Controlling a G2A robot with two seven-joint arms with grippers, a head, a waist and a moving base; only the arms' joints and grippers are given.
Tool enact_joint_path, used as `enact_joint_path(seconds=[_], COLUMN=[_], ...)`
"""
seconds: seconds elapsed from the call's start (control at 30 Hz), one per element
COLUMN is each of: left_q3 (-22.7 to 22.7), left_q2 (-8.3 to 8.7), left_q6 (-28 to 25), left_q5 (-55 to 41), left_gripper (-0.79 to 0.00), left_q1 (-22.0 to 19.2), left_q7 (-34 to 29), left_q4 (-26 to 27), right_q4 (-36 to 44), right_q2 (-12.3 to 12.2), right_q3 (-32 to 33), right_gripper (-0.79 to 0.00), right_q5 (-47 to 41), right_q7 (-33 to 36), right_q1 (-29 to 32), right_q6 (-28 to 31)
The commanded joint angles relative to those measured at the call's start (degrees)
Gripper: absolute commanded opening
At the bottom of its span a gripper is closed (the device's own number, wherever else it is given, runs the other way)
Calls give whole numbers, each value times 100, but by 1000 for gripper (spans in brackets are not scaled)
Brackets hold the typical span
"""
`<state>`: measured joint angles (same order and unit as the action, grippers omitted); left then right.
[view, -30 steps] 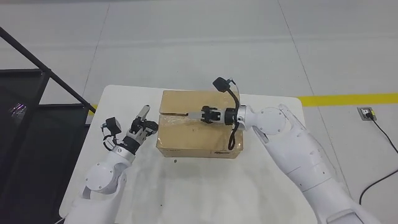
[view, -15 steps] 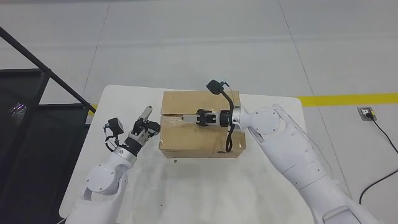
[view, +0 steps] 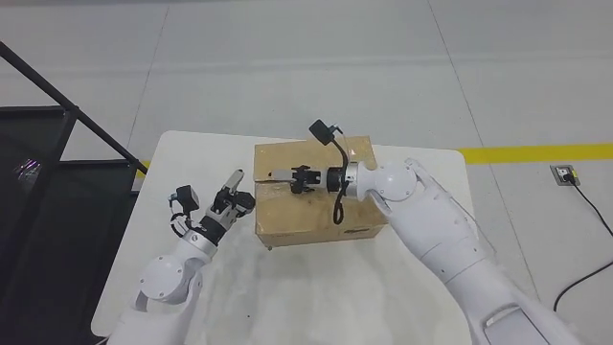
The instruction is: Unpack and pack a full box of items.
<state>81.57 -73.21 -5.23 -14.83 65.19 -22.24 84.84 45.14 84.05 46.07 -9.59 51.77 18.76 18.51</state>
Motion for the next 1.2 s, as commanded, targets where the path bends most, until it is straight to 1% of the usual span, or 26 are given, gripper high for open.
enact_joint_path(seconds=[0.0, 0.07, 0.2, 0.43, 0.6, 0.73, 0.83, 0.93, 1.0, 1.17], left_q3=[-17, -30, -34, -30, 70, 181, 241, 274, 283, 324], left_q2=[-1, -1, 0, 3, 10, 23, 34, 41, 44, 58], left_q6=[1, -2, 1, -16, -63, -76, -76, -66, -62, -24], left_q5=[-3, -4, -15, -69, -234, -332, -366, -393, -401, -406], left_gripper=[0, 0, 0, 0, 0, 0, 0, 0, 0, 0], left_q1=[6, 9, 10, 2, 23, 42, 47, 45, 37, -15], left_q7=[1, -5, -9, -31, -11, -15, -32, -42, -52, -106], left_q4=[-4, -4, -17, -62, -147, -192, -189, -176, -167, -152], right_q4=[-185, -388, -752, -1283, -1619, -1891, -2110, -2329, -2443, -2681], right_q2=[77, 166, 351, 698, 914, 1039, 1088, 1083, 1056, 945], right_q3=[-57, -122, -273, -522, -606, -616, -592, -505, -455, -322], right_gripper=[0, 0, 0, 0, 0, 0, 0, 0, 0, 0], right_q5=[-178, -357, -608, -838, -1001, -1152, -1206, -1291, -1303, -1209], right_q7=[57, 145, 294, 155, 39, 255, 455, 710, 976, 1115], right_q1=[-87, -182, -340, -531, -612, -707, -795, -875, -928, -1056], right_q6=[-75, -111, 6, 187, 349, 402, 449, 536, 562, 490])
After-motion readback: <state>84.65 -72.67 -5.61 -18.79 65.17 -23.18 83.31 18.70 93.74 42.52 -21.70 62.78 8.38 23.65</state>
